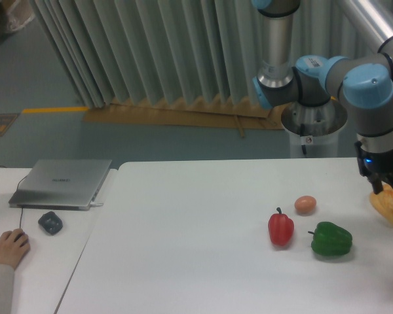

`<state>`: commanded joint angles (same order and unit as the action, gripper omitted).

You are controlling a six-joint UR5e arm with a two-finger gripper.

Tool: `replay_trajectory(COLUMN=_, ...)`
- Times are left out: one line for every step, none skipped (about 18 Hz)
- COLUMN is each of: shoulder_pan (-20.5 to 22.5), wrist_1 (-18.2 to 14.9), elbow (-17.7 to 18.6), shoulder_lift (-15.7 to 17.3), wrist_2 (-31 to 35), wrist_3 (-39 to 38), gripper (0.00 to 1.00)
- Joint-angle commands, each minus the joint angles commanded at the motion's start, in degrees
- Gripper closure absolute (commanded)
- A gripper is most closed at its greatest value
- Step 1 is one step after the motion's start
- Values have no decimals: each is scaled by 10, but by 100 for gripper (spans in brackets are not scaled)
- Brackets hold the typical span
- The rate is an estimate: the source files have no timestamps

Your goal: Place the yellow pepper in a basket

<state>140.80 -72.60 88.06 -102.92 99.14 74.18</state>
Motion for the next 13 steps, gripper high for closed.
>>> replay_trajectory(shoulder_pan=0, wrist_1=-3, elbow=4, shoulder_lift=2, wrist_2=-2, wrist_3=1, gripper=0)
replay_trajectory(shoulder_pan=0, wrist_1=-7, elbow=5, shoulder_lift=5, wrist_2=-2, wrist_3=1, gripper=0)
replay_trajectory(shoulder_pan=-1, wrist_1=-13, elbow=5, shoulder_lift=7, wrist_2=-2, wrist_3=1, gripper=0)
replay_trajectory(shoulder_pan=-1, wrist_1=-20, elbow=6, shoulder_lift=8, wrist_2=-2, wrist_3=1, gripper=0)
replay_trajectory(shoulder_pan=-1, wrist_1=-28, elbow=6, shoulder_lift=8, wrist_2=-2, wrist_3=1, gripper=0)
replay_trajectory(shoulder_pan=-3, wrist_1=-33, elbow=6, shoulder_lift=9, wrist_2=-3, wrist_3=1, gripper=0)
replay_trajectory(shoulder_pan=-4, wrist_1=-42, elbow=6, shoulder_lift=9, wrist_2=-8, wrist_3=0, gripper=0)
replay_trajectory(shoulder_pan=-8, wrist_1=-47, elbow=11, shoulder_lift=12, wrist_2=-9, wrist_3=-4, gripper=0)
replay_trajectory(shoulder_pan=-11, wrist_1=-47, elbow=14, shoulder_lift=15, wrist_2=-9, wrist_3=-8, gripper=0)
replay_trajectory(shoulder_pan=-14, wrist_1=-47, elbow=18, shoulder_lift=16, wrist_2=-9, wrist_3=-13, gripper=0)
replay_trajectory(shoulder_pan=-19, wrist_1=-44, elbow=27, shoulder_lift=17, wrist_2=-9, wrist_3=-17, gripper=0)
replay_trajectory(shoulder_pan=-21, wrist_1=-43, elbow=29, shoulder_lift=18, wrist_2=-10, wrist_3=-21, gripper=0)
replay_trajectory(shoulder_pan=-25, wrist_1=-43, elbow=30, shoulder_lift=18, wrist_2=-9, wrist_3=-27, gripper=0)
